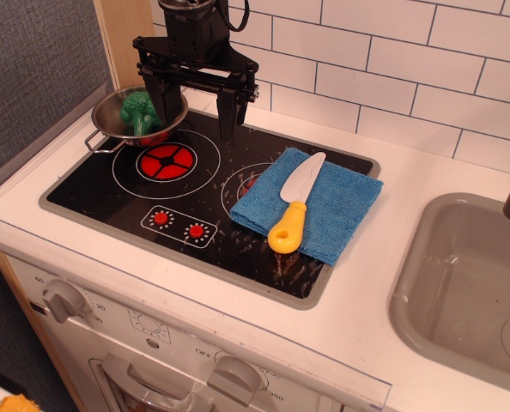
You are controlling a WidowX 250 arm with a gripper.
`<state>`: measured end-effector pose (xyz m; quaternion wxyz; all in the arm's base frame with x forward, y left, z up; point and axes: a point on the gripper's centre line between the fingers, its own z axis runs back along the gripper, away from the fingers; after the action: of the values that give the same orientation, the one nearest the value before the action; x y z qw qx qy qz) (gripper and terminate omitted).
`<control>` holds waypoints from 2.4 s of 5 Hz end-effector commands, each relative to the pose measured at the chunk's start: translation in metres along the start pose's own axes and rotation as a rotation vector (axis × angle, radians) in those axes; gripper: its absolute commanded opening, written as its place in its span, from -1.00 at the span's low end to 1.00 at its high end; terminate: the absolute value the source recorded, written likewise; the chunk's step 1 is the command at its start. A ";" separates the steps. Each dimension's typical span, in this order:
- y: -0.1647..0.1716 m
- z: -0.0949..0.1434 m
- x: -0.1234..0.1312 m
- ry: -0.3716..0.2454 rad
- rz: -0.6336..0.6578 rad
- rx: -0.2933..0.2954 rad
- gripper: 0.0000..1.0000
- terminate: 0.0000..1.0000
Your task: Move the yellow knife to the right of the pan
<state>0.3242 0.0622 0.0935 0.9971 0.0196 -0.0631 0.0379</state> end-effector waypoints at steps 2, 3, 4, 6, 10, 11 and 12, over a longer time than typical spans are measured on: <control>-0.030 -0.007 -0.007 0.032 -0.034 -0.028 1.00 -1.00; -0.057 -0.018 -0.015 0.053 -0.039 -0.025 1.00 -1.00; -0.082 -0.026 -0.019 0.056 -0.070 -0.016 1.00 -1.00; -0.109 -0.043 -0.024 0.096 -0.133 -0.018 1.00 -1.00; -0.095 -0.048 -0.028 0.099 -0.090 -0.013 1.00 -1.00; -0.094 -0.051 -0.029 0.101 -0.088 -0.020 -1.00 -1.00; -0.093 -0.051 -0.029 0.105 -0.081 -0.013 -1.00 -1.00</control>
<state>0.3069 -0.0323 0.0257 0.9999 0.0138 0.0075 -0.0037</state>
